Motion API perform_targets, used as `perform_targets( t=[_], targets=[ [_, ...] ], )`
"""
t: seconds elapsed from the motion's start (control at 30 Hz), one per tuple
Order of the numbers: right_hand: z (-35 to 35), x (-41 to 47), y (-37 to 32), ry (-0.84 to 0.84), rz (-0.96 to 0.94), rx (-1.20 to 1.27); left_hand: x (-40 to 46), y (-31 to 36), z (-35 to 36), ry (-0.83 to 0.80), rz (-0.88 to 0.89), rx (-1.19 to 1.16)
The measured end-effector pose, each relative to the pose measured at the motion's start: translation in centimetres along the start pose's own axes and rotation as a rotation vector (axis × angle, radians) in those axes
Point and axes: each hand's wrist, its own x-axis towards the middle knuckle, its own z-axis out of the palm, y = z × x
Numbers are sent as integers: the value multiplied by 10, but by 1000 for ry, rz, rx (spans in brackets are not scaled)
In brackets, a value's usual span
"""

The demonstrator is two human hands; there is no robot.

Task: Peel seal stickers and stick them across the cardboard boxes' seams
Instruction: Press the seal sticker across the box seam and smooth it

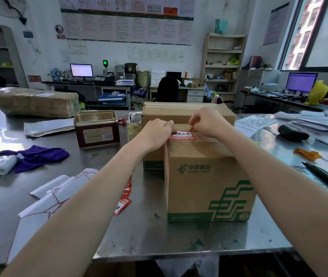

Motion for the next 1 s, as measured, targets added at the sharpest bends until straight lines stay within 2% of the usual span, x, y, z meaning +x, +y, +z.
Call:
perform_targets(
  t=[0.23,0.5,0.73,1.0],
  targets=[
    [3,-5,-5,15,-128,-147,-3,3,-1,-4,19,9],
    [7,2,-6,37,-105,-172,-3,2,0,2,16,10],
    [-6,12,-8,-181,2,-109,-3,2,-1,-5,14,17],
    [8,16,-10,-229,-10,-211,0,-3,0,-6,17,-15]
  ],
)
